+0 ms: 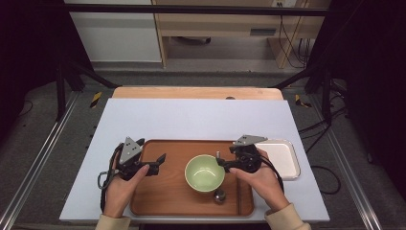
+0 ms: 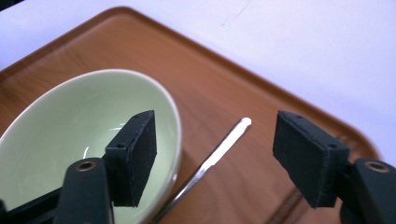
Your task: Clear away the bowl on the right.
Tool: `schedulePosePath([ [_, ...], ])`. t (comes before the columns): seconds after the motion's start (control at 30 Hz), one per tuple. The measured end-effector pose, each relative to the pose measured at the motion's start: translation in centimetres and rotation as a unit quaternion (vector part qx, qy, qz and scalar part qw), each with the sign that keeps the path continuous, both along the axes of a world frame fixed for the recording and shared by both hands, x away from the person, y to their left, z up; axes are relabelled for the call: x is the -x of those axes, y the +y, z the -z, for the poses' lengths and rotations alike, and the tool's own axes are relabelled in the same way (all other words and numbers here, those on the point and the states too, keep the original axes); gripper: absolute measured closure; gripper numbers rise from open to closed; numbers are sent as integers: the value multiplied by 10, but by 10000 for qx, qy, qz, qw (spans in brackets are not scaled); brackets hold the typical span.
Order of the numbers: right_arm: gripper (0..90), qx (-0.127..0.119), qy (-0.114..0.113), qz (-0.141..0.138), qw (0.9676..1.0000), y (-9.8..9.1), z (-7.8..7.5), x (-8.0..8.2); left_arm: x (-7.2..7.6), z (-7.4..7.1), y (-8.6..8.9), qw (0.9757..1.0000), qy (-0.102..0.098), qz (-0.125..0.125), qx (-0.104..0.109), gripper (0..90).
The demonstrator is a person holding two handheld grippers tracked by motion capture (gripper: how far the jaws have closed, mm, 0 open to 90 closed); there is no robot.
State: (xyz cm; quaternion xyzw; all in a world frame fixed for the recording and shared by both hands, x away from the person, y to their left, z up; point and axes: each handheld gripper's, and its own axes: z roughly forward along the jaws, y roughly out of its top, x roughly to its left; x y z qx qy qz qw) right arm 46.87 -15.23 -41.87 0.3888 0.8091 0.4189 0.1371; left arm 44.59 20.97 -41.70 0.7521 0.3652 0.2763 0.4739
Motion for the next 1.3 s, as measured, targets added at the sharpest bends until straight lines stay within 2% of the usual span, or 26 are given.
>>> schedulePosePath([
  [0.13,211,-39,-199,160,9997,-14,-8,3,0,-1,1,10000,-13,1,7,74],
  [0.17,188,-72,-179,262,9995,-19,-10,4,0,0,1,10000,-6,-1,16,75],
  [0.33,112,-213,-407,492,9977,-46,-17,4,-1,1,1,10000,26,19,9,74],
  [0.5,125,-287,-594,782,9948,-74,-20,3,-1,1,-1,10000,7,58,-5,72],
  [0.57,173,-247,-712,937,9927,-83,-20,4,-1,1,-1,10000,9,56,-6,72],
  [0.63,168,-193,-792,1043,9912,-92,-19,5,-1,1,-1,10000,7,50,-10,72],
  [0.67,147,-149,-861,1173,9893,-96,-19,6,-1,1,0,10000,12,56,3,72],
  [0.77,185,-67,-985,1334,9861,-107,-17,7,0,-1,1,10000,-22,44,15,72],
  [0.87,214,-33,-989,1488,9839,-118,-16,9,0,-1,2,10000,-15,29,19,72],
  [1.03,222,170,-949,1700,9807,-132,-11,10,0,-2,3,10000,-28,23,37,72],
  [1.3,224,158,-757,2010,9765,-156,-5,12,0,-2,4,10000,-21,16,33,72],
])
